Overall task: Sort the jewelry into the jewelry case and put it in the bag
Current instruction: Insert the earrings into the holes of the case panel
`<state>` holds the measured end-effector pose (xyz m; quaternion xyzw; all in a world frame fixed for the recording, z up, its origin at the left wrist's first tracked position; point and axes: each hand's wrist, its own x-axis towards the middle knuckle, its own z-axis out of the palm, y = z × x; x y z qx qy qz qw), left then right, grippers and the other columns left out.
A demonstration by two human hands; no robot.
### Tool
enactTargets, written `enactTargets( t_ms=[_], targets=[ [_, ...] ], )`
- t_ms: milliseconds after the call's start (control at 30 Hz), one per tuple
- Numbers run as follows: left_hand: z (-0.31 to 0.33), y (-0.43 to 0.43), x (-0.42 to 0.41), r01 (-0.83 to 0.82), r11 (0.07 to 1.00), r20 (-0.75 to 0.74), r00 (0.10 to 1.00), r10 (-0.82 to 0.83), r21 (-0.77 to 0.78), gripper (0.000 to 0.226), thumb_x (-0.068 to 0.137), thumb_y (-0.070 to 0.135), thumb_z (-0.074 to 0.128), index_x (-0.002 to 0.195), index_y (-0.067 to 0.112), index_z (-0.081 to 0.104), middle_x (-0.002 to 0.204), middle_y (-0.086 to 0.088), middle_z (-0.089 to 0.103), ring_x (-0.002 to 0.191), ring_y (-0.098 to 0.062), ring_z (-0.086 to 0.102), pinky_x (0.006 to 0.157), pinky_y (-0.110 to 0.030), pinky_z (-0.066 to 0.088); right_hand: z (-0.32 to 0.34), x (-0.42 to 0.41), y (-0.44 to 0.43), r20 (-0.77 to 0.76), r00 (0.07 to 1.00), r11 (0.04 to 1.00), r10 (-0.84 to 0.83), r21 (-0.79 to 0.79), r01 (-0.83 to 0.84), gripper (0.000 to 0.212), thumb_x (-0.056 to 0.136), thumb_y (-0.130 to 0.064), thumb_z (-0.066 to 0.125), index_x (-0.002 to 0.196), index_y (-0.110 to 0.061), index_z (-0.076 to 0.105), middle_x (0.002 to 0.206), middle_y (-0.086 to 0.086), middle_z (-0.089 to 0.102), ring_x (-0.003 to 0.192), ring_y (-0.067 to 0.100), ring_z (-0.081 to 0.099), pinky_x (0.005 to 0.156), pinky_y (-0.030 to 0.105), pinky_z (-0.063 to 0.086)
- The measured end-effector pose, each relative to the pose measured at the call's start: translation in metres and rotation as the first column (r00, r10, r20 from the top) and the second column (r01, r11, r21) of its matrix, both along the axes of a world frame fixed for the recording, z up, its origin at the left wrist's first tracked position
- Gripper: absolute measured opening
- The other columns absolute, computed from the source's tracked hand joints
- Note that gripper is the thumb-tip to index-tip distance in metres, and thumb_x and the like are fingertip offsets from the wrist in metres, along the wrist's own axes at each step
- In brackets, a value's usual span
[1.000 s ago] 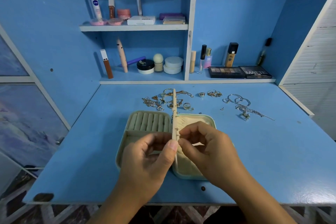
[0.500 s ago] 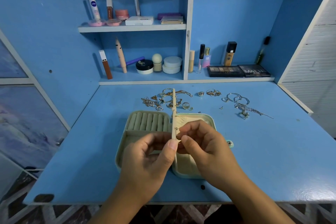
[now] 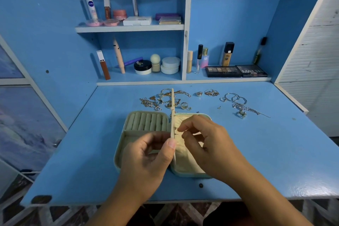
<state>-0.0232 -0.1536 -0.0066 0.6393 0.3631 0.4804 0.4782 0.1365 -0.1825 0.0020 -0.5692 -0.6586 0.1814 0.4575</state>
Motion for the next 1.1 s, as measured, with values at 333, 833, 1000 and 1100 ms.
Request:
enactTargets(
  t_ms=[333,833,1000,1100],
  targets=[
    [-0.004,0.003,-0.004,-0.004,0.999,0.007,1.0,0.005,-0.049,0.035,0.067,0.054,0.063,0.082,0.025,0.075,0.085,0.001,0.076,0.08,-0.015,0.072,0.067,-0.023,0.057,0.004,0.008,0.005,-0.036,0.998,0.995,0.05,-0.079,-0.053,0.037,0.089,-0.006,0.058,0.086,-0.041,0.066,0.084,-0.02,0.062,0.072,0.004,0.056,0.065,0.008,0.039],
    [-0.005,0.002,-0.003,-0.025,0.996,0.013,1.0,0.026,-0.08,0.047,0.063,0.057,0.063,0.087,0.017,0.072,0.086,0.002,0.076,0.081,-0.015,0.073,0.068,-0.021,0.056,-0.023,0.13,0.103,0.705,0.682,0.772,-0.191,-0.321,0.548,0.036,0.096,-0.006,0.038,0.123,-0.014,0.06,0.123,0.01,0.057,0.111,0.028,0.055,0.09,0.034,0.045],
    [-0.007,0.003,-0.001,-0.021,0.996,0.014,1.0,0.022,-0.087,0.047,0.065,0.056,0.063,0.089,0.016,0.071,0.089,-0.001,0.076,0.084,-0.016,0.072,0.07,-0.023,0.056,-0.023,0.132,0.108,0.794,0.592,0.757,-0.135,-0.303,0.578,0.028,0.095,-0.007,0.043,0.111,-0.014,0.064,0.11,0.008,0.062,0.097,0.025,0.058,0.077,0.031,0.047],
    [-0.006,0.002,0.002,-0.031,0.998,-0.008,0.999,0.031,-0.062,0.047,0.064,0.058,0.062,0.087,0.018,0.07,0.087,0.001,0.075,0.082,-0.014,0.071,0.07,-0.021,0.055,-0.024,0.129,0.111,0.797,0.597,0.732,-0.095,-0.35,0.584,0.03,0.092,-0.004,0.046,0.114,-0.015,0.062,0.11,0.009,0.061,0.09,0.025,0.058,0.075,0.032,0.05]
  ],
)
